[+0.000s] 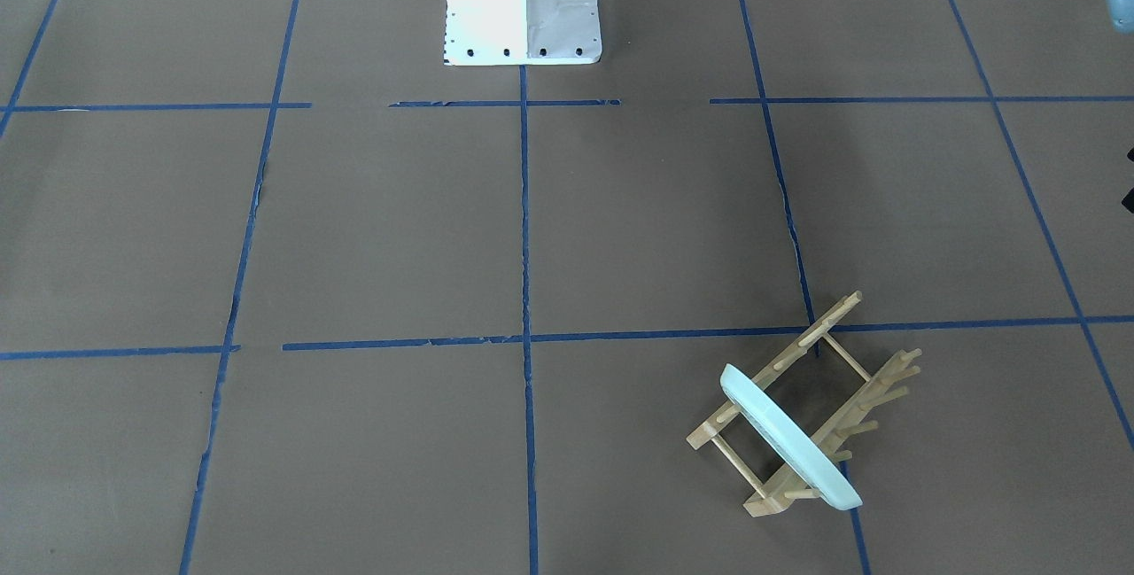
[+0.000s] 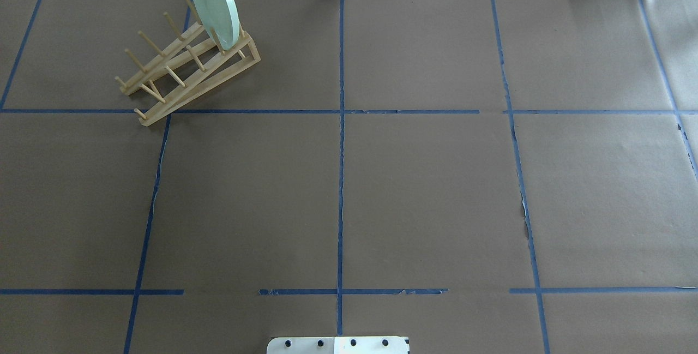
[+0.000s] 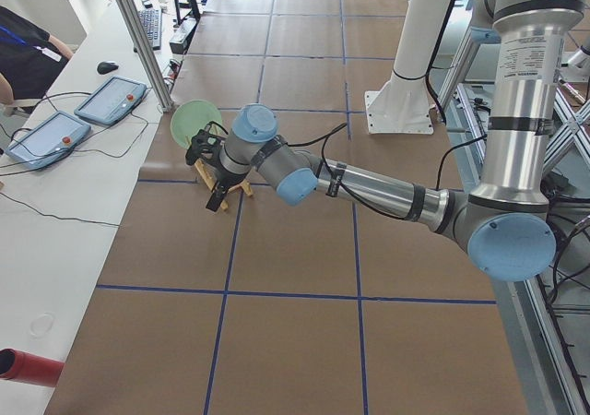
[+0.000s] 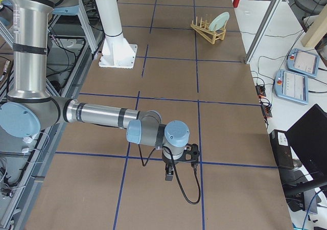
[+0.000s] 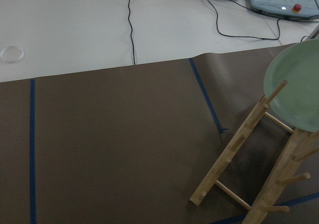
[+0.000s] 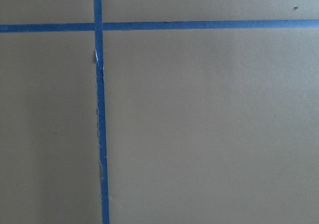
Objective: Place plate on rack
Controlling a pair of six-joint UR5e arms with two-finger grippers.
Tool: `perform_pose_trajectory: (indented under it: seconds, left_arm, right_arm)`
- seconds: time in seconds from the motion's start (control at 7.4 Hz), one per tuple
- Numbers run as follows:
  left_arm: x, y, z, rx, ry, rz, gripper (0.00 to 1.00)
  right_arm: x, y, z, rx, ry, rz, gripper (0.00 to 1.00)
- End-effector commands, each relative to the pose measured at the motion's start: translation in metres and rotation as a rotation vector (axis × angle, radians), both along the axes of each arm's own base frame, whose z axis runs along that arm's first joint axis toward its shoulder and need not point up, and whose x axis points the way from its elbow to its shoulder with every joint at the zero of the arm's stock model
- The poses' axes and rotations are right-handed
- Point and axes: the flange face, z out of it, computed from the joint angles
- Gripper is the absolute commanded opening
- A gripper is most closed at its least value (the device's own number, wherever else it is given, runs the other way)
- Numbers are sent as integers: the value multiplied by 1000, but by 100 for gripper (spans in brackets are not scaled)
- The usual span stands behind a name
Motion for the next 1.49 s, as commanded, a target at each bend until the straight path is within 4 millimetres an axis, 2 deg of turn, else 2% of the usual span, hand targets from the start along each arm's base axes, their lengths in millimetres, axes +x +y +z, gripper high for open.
perform_pose_trajectory:
  seconds: [0.0, 0.14, 0.41, 0.68, 0.81, 1.08, 1.22, 1.35]
  left_arm:
    - [-6, 28, 82, -172, -30, 22, 100]
    - [-7, 33, 110, -222, -45, 31, 100]
    - [-10, 55, 139, -313, -57, 34, 100]
    - [-18, 60, 149, -343, -136, 168, 100]
    - [-46, 64, 156, -369, -147, 172, 100]
    - [-81, 71, 161, -437, -129, 137, 100]
    - [-92, 70, 159, -460, -116, 115, 100]
    - [-89, 70, 160, -466, -76, 123, 100]
  right_arm:
    - [0, 0, 0, 0, 0, 0, 100]
    - [-1, 0, 1, -1, 0, -1, 100]
    - [0, 0, 0, 0, 0, -1, 100]
    - [0, 0, 0, 0, 0, 0, 100]
    - [0, 0, 0, 0, 0, 0, 100]
    - [0, 0, 0, 0, 0, 0, 100]
    - [0, 0, 1, -1, 0, 0, 100]
    - [-1, 0, 1, -1, 0, -1, 100]
